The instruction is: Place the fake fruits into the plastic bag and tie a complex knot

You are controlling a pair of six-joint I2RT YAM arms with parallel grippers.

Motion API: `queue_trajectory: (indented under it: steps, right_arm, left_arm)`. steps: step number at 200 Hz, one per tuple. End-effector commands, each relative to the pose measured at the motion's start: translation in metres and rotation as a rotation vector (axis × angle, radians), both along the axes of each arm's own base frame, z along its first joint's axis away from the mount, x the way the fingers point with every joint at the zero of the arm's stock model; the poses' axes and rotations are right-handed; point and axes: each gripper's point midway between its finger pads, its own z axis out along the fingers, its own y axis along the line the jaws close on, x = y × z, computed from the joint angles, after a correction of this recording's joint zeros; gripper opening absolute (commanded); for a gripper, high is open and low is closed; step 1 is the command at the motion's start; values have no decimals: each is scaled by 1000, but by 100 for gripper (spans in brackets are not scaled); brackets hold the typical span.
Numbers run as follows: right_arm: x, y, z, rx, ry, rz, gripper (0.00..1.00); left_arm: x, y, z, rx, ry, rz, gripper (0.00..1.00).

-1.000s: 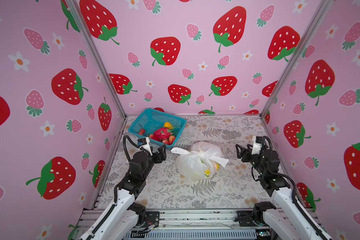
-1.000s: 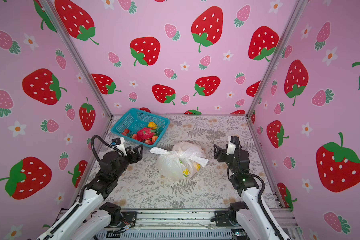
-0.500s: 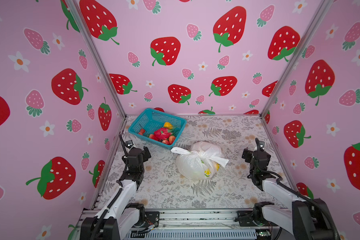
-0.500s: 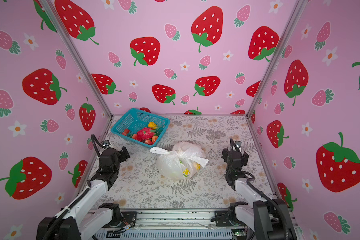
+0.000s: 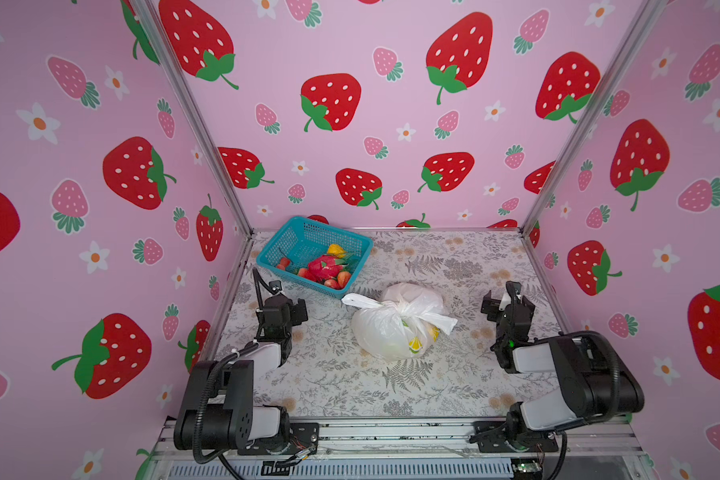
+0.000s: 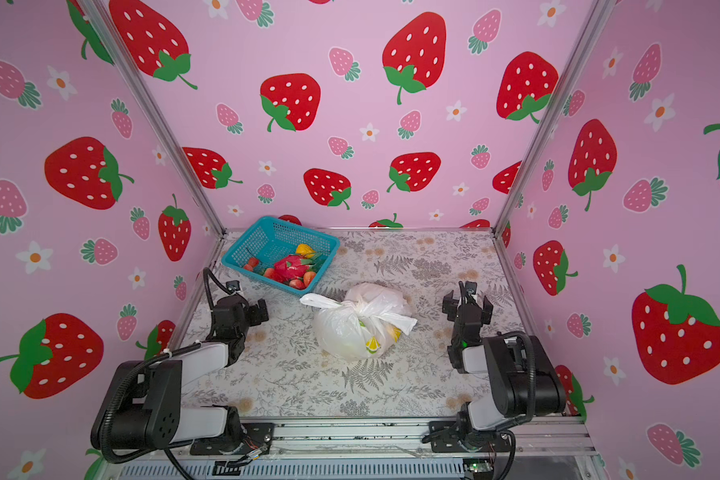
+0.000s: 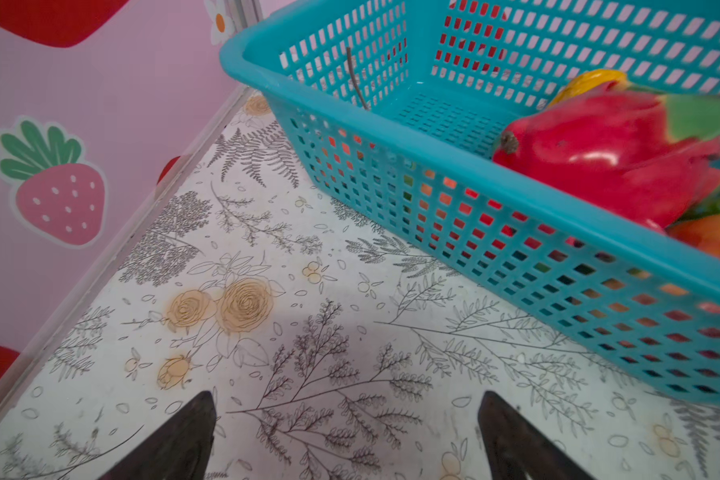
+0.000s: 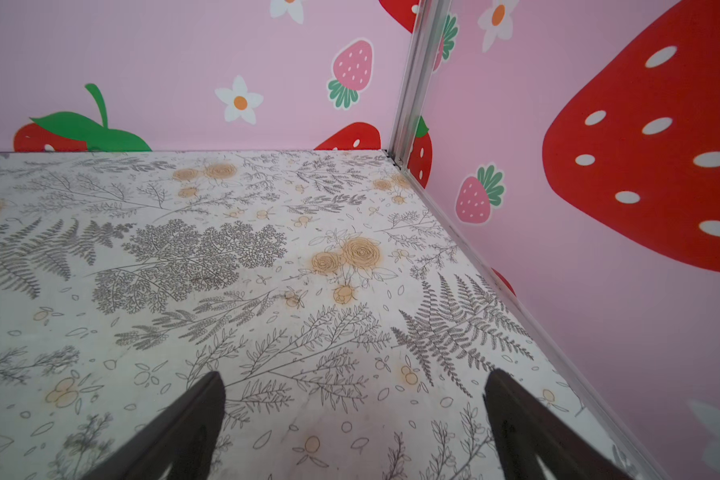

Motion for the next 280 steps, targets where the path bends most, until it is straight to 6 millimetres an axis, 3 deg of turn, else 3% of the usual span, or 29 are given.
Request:
queue_trajectory:
  steps: [1, 35, 280]
  right_arm:
    - [3, 9, 16, 15, -77, 61, 100]
    - [6, 9, 16, 9, -80, 64, 99]
    - [8, 13, 15, -6, -66, 68, 100]
  left_arm:
    - [18, -17, 31, -39, -162, -98, 99]
    - [37, -22, -2, -52, -76, -131, 99]
    - [38, -26, -1, -24, -73, -135, 99]
